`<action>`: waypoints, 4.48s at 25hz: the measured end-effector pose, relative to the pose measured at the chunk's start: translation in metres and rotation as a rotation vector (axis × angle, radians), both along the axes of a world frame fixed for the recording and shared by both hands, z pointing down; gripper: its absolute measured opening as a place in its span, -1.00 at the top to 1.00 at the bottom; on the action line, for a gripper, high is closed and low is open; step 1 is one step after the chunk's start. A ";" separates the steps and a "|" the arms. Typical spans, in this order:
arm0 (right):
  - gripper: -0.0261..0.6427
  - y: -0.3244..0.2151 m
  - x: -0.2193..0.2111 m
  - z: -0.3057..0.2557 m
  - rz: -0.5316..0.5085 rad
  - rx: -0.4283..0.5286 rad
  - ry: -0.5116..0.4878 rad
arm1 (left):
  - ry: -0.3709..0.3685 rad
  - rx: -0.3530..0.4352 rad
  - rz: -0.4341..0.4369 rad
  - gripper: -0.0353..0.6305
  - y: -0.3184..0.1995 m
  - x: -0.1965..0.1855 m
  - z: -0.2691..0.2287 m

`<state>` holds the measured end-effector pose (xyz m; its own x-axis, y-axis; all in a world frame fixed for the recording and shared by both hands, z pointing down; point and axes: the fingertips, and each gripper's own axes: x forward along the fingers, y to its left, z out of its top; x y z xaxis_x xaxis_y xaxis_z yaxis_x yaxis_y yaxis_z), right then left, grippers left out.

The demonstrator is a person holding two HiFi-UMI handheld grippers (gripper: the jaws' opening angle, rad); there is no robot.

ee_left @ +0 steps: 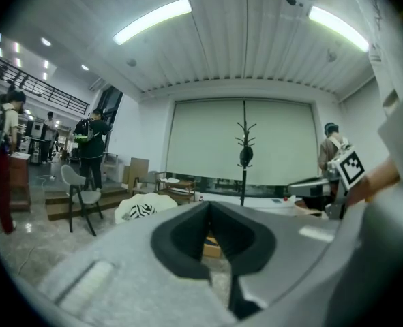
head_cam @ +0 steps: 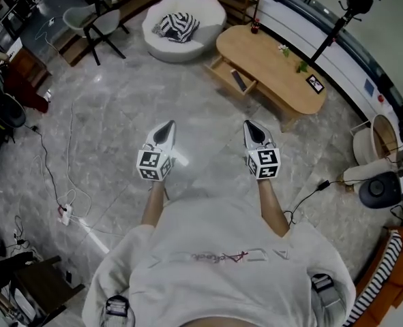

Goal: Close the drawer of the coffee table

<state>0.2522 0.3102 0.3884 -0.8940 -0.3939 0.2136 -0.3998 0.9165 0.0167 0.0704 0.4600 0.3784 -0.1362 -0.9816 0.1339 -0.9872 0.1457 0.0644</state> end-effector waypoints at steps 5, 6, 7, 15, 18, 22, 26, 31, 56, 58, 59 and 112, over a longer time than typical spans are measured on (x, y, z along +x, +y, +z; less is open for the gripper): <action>0.91 -0.011 -0.032 0.005 0.009 0.002 0.007 | -0.002 -0.002 0.016 0.89 -0.014 -0.033 0.004; 0.91 -0.013 -0.037 0.006 0.009 0.001 0.010 | 0.000 -0.004 0.017 0.89 -0.016 -0.038 0.005; 0.91 -0.014 -0.041 0.007 0.008 0.002 0.013 | 0.001 -0.005 0.019 0.89 -0.019 -0.042 0.007; 0.91 -0.018 -0.051 0.014 0.025 -0.010 0.037 | 0.017 -0.015 0.042 0.89 -0.026 -0.054 0.014; 0.91 -0.017 -0.047 0.021 0.031 -0.018 0.048 | 0.031 -0.026 0.042 0.89 -0.025 -0.053 0.023; 0.91 -0.022 -0.046 0.026 0.038 -0.027 0.054 | 0.037 -0.031 0.049 0.89 -0.032 -0.053 0.027; 0.91 -0.025 -0.054 0.031 0.034 -0.028 0.051 | 0.029 -0.030 0.043 0.89 -0.035 -0.062 0.028; 0.91 -0.040 -0.066 0.035 0.022 -0.025 0.049 | 0.015 -0.021 0.040 0.89 -0.052 -0.073 0.023; 0.91 -0.282 -0.221 0.019 0.015 -0.024 0.053 | 0.032 -0.031 0.049 0.89 -0.297 -0.221 0.012; 0.91 -0.304 -0.233 0.018 0.016 -0.025 0.051 | 0.036 -0.035 0.052 0.89 -0.319 -0.231 0.012; 0.91 -0.315 -0.238 0.019 0.018 -0.029 0.051 | 0.037 -0.039 0.055 0.89 -0.329 -0.236 0.013; 0.91 -0.554 -0.413 0.049 0.129 -0.075 0.105 | 0.094 -0.077 0.238 0.89 -0.616 -0.410 0.050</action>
<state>-0.1609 -0.2442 0.4375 -0.8084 -0.4833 0.3359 -0.5137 0.8580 -0.0016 -0.3400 -0.1556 0.4285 0.1140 -0.9709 0.2107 -0.9845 -0.0820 0.1548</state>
